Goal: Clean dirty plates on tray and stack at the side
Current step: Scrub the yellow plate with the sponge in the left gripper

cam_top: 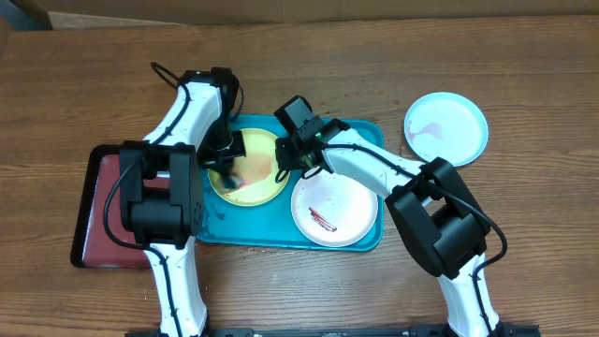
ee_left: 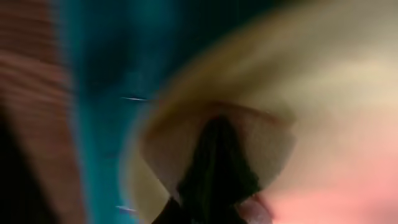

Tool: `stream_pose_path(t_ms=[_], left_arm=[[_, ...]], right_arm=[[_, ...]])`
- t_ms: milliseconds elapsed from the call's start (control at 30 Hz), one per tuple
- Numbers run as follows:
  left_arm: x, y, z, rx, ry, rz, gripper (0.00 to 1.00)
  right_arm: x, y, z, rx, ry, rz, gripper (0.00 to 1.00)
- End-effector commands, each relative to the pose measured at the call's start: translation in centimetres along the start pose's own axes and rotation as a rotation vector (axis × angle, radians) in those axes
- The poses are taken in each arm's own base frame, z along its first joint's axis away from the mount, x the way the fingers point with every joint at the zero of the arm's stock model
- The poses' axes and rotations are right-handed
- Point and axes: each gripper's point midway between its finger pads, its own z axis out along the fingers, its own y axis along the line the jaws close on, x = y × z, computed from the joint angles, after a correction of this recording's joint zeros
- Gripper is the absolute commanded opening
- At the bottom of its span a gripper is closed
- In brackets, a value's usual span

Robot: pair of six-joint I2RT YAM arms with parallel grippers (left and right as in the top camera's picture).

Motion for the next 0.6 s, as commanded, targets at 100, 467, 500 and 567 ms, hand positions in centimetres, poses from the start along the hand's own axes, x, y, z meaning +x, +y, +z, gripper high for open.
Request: stream_pose_path(t_ms=[100,467,500,567], left_arm=[[-2.3,5.1,0.2,-0.195,-0.028,-0.082,0.04],[-4.3,-4.6,-3.3,0.349,-0.062,0.036,0.04],[-4.3,-5.1,-3.1,0.367,-0.062,0.041,0.04],[-3.9,-5.9,-2.5,0.390,-0.052,0.053,0.04]], right_arm=[[0.8,-1.7,1.3,0.063,0.018,0.006,0.04],[0.7,-1.7,1.3,0.062,0.016,0.005,0.04],[0.7,-1.7,1.3,0.062,0.017,0.005,0.04],[0.7,-1.7,1.3,0.062,0.017,0.005,0.04]])
